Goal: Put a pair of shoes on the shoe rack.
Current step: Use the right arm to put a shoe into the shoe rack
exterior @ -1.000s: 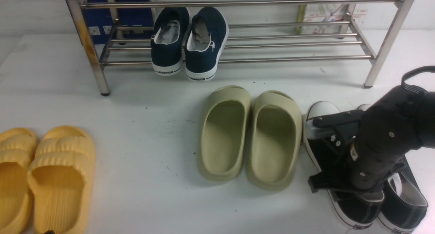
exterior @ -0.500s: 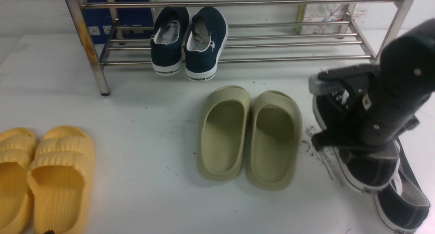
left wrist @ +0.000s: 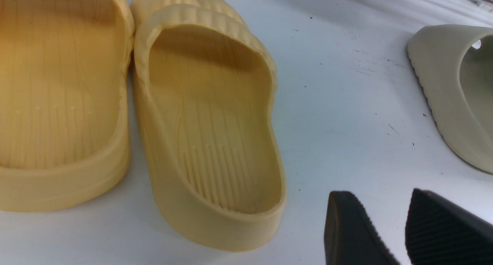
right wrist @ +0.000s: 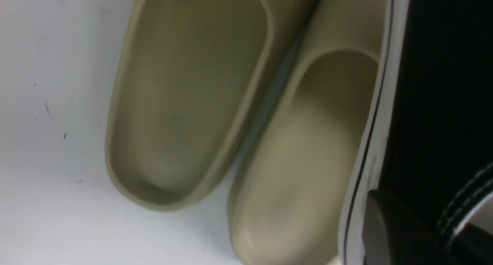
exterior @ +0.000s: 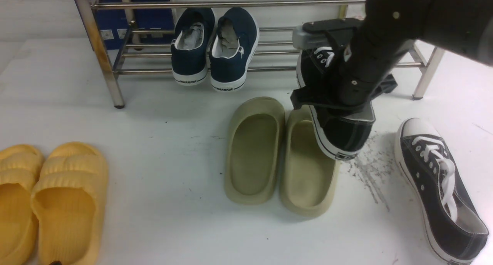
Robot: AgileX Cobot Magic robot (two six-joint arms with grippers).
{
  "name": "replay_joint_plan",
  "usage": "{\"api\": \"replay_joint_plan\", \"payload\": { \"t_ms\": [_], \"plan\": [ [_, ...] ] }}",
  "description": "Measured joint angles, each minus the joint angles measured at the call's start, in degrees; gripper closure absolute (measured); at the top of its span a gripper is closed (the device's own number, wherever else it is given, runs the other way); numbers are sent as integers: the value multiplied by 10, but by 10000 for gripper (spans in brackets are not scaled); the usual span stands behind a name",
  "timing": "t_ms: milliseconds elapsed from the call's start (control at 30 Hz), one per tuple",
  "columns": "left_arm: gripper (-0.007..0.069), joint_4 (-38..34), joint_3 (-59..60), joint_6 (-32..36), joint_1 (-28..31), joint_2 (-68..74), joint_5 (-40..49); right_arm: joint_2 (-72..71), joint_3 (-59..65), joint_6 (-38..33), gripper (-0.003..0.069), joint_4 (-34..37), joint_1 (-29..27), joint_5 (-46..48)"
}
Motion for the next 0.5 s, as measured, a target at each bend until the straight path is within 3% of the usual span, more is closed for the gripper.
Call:
{"api": "replay_joint_plan", "payload": {
  "t_ms": [500],
  "plan": [
    [386,0,0,0,0,0,0,112,-155,-15,645,-9,-24,22]
  ]
}}
